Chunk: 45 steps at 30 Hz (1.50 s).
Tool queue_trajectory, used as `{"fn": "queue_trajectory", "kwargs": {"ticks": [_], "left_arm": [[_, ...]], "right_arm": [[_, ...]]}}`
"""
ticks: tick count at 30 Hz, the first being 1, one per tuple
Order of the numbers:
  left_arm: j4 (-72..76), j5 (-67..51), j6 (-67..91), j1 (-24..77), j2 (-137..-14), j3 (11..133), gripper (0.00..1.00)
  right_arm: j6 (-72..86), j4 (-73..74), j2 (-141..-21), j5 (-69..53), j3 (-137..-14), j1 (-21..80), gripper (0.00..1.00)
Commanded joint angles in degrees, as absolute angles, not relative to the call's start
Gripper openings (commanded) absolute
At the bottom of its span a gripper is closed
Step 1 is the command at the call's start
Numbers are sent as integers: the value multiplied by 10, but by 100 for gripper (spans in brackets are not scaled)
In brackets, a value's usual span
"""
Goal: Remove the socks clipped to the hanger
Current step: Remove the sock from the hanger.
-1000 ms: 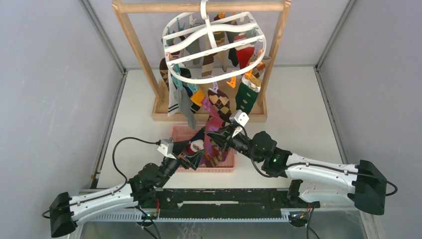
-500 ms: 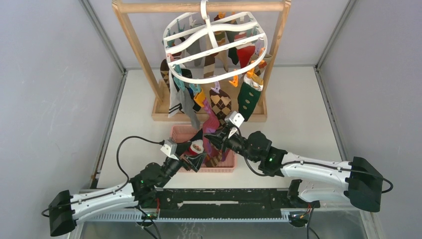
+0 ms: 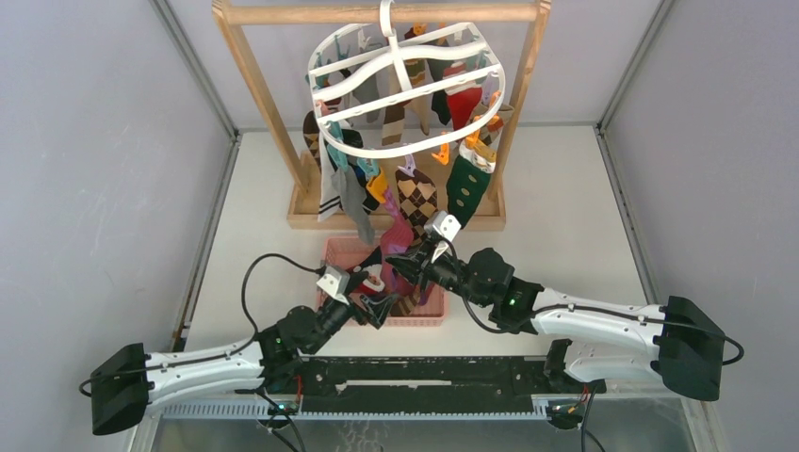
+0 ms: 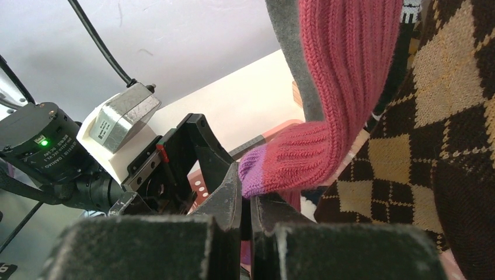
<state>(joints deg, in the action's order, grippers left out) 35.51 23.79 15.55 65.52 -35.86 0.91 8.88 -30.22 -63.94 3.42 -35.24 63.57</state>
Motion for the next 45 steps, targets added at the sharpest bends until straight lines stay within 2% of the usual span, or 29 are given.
{"fn": "queue_trajectory", "kwargs": {"ticks": [1,17,19,21,25,27,28,29,42,45], "left_arm": [[395,248,134,662,-361,41,100],[413,267,99,663,-387,77,99],[414,272,92,664,-393,82,90],[414,275,84,664,-397,87,75],[401,291,71,664,-405,103,34],[395,301,66,664,-410,112,19],[392,307,63,664,-414,118,7],[388,314,59,664,-418,125,1],[405,348,6,662,-574,242,0],[405,349,1,663,-609,272,0]], "right_arm": [[97,-321,-636,22,-374,639,4],[91,-297,-638,18,-374,656,3],[89,-293,-636,20,-374,660,3],[88,-290,-634,21,-374,661,3],[85,-282,-628,24,-374,663,3],[82,-275,-624,28,-374,663,3],[80,-271,-621,33,-374,663,4],[78,-267,-617,38,-374,663,4],[63,-196,-556,120,-368,630,8],[71,-187,-539,116,-358,608,14]]}}
